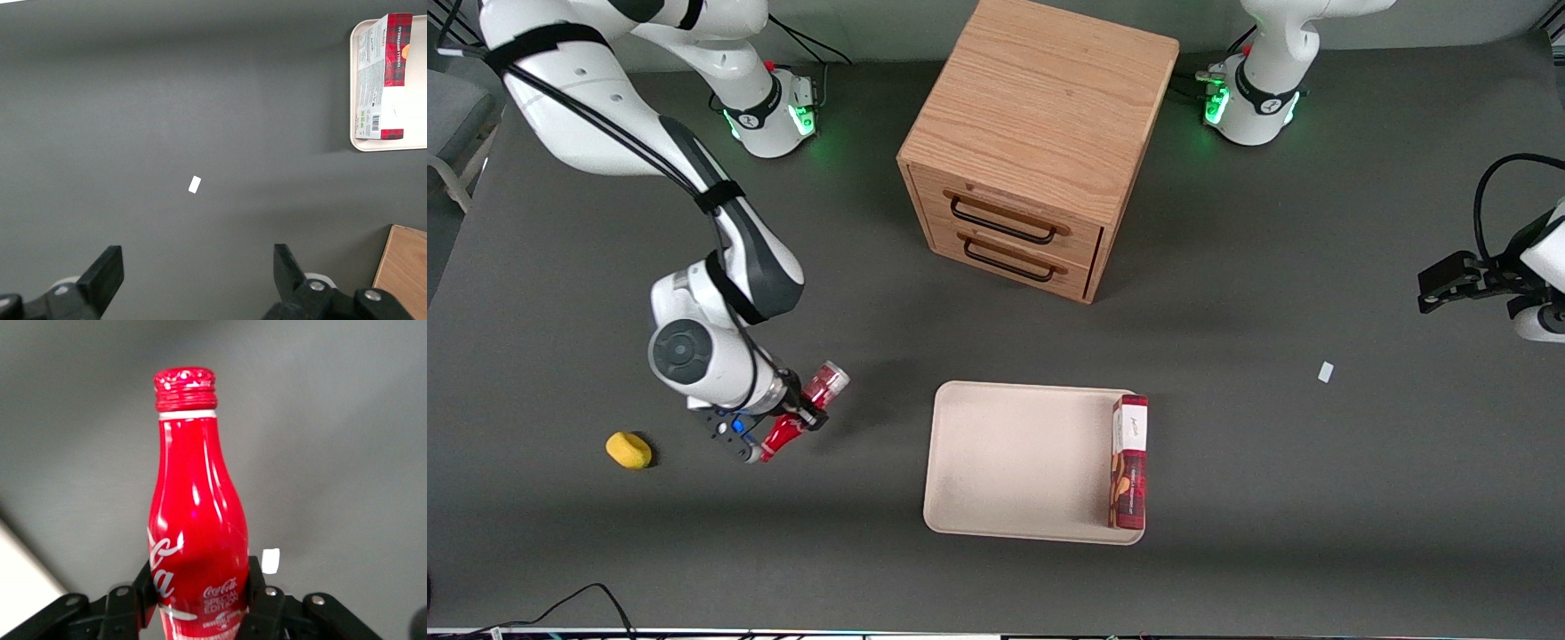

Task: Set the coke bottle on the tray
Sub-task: 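Lift the bottle and carry it over the cream tray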

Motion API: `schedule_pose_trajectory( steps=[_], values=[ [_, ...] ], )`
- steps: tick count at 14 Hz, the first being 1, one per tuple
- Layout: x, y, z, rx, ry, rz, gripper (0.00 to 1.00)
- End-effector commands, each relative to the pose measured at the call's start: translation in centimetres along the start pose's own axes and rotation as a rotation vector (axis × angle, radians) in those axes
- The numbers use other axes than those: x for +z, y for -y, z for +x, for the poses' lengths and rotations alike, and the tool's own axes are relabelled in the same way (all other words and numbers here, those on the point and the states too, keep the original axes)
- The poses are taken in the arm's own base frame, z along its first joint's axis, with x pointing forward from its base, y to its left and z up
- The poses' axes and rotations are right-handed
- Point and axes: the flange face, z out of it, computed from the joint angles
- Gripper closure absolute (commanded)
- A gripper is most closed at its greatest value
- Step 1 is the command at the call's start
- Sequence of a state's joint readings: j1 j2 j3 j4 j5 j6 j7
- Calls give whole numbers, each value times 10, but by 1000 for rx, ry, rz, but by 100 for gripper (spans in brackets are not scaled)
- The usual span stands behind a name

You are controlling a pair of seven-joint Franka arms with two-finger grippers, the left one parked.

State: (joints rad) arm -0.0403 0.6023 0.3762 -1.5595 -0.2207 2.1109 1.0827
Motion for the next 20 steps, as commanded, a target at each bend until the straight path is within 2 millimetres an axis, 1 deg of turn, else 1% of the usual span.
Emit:
schedule_pose_trajectory(
  steps=[1, 2, 3, 4, 5, 6, 7, 9, 10, 11, 12, 14, 15, 16, 18, 20],
  values=[
    [-71, 26, 6, -131, -31, 44, 100],
    [-92, 34, 6, -166, -49, 71, 100],
    [-106, 46, -1, -216, -64, 92, 100],
    [-115, 56, -7, -273, -78, 114, 100],
    [-114, 66, -9, -324, -80, 129, 100],
    [-107, 84, -20, -378, -79, 140, 100],
    [-101, 108, -42, -415, -83, 152, 100],
    [-81, 140, -72, -470, -103, 150, 100],
    [-67, 154, -92, -554, -112, 140, 100],
    [-53, 163, -104, -628, -121, 129, 100],
    [-41, 168, -111, -676, -121, 132, 100],
    [-5, 171, -111, -736, -97, 116, 100],
    [10, 175, -119, -751, -87, 114, 100],
    [33, 177, -124, -760, -71, 104, 100],
    [61, 177, -127, -755, -43, 102, 100],
    [84, 179, -129, -722, -2, 136, 100]
  ],
)
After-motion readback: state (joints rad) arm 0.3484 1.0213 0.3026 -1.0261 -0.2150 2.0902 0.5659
